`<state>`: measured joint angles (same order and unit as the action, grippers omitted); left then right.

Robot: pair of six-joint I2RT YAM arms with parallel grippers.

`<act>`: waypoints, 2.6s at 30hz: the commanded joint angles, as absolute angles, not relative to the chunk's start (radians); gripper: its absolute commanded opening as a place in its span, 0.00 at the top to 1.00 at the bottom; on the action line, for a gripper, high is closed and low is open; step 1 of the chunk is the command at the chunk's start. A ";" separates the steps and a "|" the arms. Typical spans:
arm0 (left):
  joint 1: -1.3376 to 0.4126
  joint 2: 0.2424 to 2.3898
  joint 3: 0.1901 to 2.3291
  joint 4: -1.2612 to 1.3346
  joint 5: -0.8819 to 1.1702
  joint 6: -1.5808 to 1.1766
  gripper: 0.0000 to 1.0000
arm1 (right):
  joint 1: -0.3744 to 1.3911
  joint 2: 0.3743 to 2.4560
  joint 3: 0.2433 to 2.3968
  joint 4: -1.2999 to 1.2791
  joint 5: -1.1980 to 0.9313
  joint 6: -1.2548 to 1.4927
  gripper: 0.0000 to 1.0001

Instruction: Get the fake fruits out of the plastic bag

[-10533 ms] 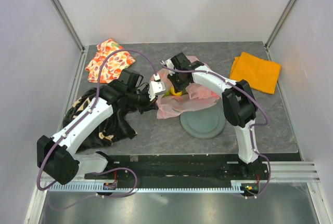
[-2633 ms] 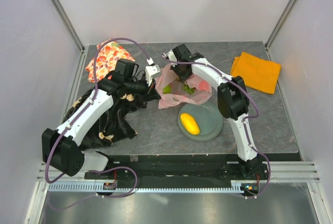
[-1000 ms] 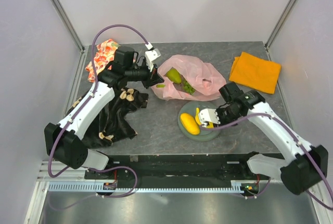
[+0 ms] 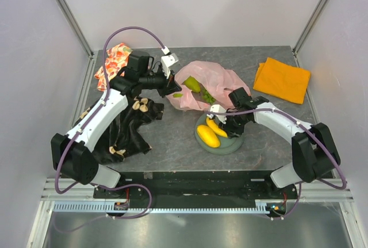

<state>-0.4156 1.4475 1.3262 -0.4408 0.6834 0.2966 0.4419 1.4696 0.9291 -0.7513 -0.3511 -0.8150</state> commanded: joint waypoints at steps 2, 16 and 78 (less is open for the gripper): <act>-0.411 1.454 1.364 -0.430 0.701 0.299 0.98 | 0.443 1.549 0.992 -0.851 -0.436 -0.830 0.49; -0.411 1.462 1.359 -0.426 0.738 0.288 0.98 | 0.399 1.473 1.454 -1.241 -0.474 -0.870 0.23; -0.436 1.520 1.397 -0.497 0.890 0.287 0.98 | 0.377 2.295 1.980 -0.551 0.225 -0.327 0.21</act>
